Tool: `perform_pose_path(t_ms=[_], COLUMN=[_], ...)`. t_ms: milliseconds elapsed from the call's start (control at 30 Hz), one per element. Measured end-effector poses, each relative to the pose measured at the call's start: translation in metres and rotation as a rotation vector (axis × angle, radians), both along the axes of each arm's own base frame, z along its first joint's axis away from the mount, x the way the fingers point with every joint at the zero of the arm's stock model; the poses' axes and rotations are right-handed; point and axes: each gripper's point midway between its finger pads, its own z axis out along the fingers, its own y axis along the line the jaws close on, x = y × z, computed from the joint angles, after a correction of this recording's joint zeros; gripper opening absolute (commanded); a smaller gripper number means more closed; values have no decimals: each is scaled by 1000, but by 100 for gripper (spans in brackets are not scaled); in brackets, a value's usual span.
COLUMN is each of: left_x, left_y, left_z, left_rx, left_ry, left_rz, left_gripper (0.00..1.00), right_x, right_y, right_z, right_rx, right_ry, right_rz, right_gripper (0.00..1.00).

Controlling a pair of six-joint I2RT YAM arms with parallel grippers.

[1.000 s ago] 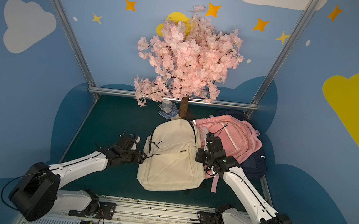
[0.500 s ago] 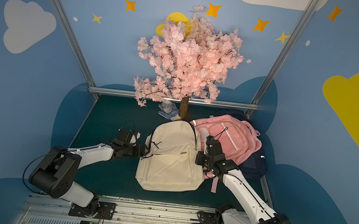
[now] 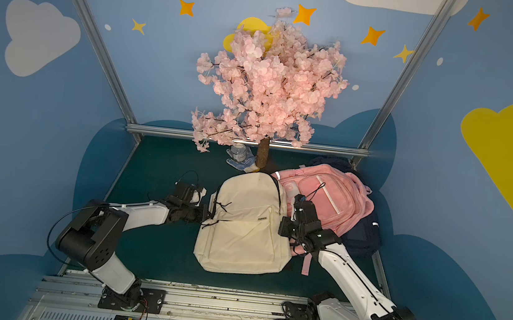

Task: Zip up the backpack
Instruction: Pick up the backpack from the center of the board.

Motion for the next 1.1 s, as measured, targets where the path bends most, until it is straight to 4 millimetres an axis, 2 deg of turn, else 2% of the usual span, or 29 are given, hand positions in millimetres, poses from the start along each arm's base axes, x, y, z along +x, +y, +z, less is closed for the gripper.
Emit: perform_pose_path(t_ms=[33, 133, 167, 267, 367, 467, 567, 667, 767, 833, 900, 1000, 1100], left_x=[0, -4, -7, -19, -29, -40, -53, -70, -84, -91, -96, -103, -109], left_y=[0, 0, 1, -1, -10, -20, -26, -36, -46, -53, -59, -65, -70], left_z=[1, 10, 15, 49, 96, 128, 144, 159, 173, 184, 193, 201, 202], left_rx=[4, 16, 25, 77, 107, 116, 133, 131, 120, 112, 104, 95, 95], left_ry=[-8, -48, -70, -195, -358, -477, -548, -606, -659, -697, -728, -757, -771], left_rz=[-3, -7, -8, -24, -67, -117, -167, -226, -280, -312, -335, -365, -392], left_gripper=[2, 3, 3, 2, 3, 3, 3, 3, 3, 2, 3, 3, 3], right_x=[-1, -4, -5, -10, -10, -12, -24, -39, -51, -55, -56, -55, -48], right_y=[1, 1, -1, -13, -24, -18, 15, 63, 110, 137, 155, 169, 173], right_z=[1, 6, 7, 18, 48, 90, 125, 147, 149, 137, 123, 107, 105], right_rx=[1, 1, -7, -61, -101, -66, -15, 10, -2, -34, -69, -121, -162], right_ry=[-3, -17, -23, -37, -104, -224, -325, -408, -455, -462, -461, -460, -485], right_rz=[3, 14, 17, -6, -24, 28, 185, 389, 572, 665, 728, 779, 777], right_gripper=[14, 47, 54, 64, 65, 64, 60, 59, 56, 55, 54, 51, 48])
